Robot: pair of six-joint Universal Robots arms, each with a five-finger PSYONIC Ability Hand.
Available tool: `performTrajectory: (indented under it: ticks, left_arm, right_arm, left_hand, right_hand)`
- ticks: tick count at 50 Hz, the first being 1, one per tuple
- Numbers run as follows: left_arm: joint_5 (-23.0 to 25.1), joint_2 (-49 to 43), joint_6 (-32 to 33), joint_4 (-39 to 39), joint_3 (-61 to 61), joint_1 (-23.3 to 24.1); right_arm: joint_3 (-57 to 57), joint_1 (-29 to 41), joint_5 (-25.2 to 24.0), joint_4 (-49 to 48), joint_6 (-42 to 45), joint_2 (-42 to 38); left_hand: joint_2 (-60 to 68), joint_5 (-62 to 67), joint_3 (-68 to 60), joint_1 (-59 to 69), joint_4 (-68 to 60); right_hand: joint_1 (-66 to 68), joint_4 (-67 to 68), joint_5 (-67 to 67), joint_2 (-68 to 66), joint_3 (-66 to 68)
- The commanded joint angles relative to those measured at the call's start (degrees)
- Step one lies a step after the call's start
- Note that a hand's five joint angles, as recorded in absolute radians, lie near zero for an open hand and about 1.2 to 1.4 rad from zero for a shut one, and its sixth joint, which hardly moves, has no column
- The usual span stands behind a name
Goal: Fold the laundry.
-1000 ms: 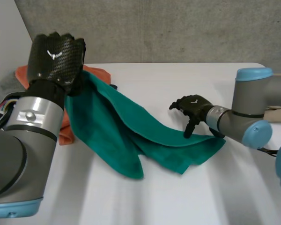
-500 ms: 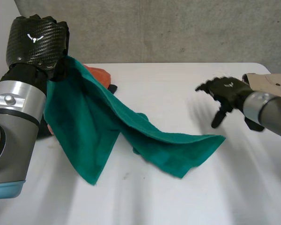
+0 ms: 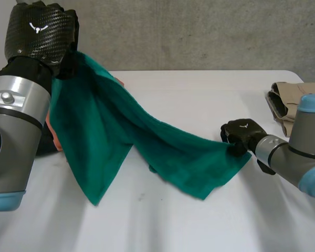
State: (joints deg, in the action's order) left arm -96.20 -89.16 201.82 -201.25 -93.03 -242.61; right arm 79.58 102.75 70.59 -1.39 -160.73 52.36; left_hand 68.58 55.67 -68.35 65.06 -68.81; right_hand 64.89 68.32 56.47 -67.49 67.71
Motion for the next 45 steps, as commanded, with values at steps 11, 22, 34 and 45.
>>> performTrajectory:
  ticks: [11,22,34,45]
  left_arm:
    - [10.23,3.47,0.59,22.64,4.53,-9.10]
    - [17.71,-6.97,0.85,27.84,4.26,-13.33]
    - [17.63,-33.44,13.60,22.14,32.36,-11.92]
    - [11.39,-35.73,11.31,-13.98,49.44,-10.43]
  right_arm:
    - [-6.00,-10.64,1.66,21.50,22.82,35.17]
    - [-8.38,-11.17,1.83,32.07,28.46,33.96]
    - [-29.00,-2.39,12.37,16.83,24.70,8.22]
    - [-35.46,1.21,16.43,-25.92,17.91,7.67]
  left_hand:
    - [11.42,14.33,-11.65,14.94,-11.19]
    - [11.42,14.33,-11.65,14.94,-11.19]
    - [11.42,14.33,-11.65,14.94,-11.19]
    - [11.42,14.33,-11.65,14.94,-11.19]
  right_hand:
    - [15.11,11.68,13.53,-12.51,12.29]
    - [15.11,11.68,13.53,-12.51,12.29]
    - [15.11,11.68,13.53,-12.51,12.29]
    - [15.11,11.68,13.53,-12.51,12.29]
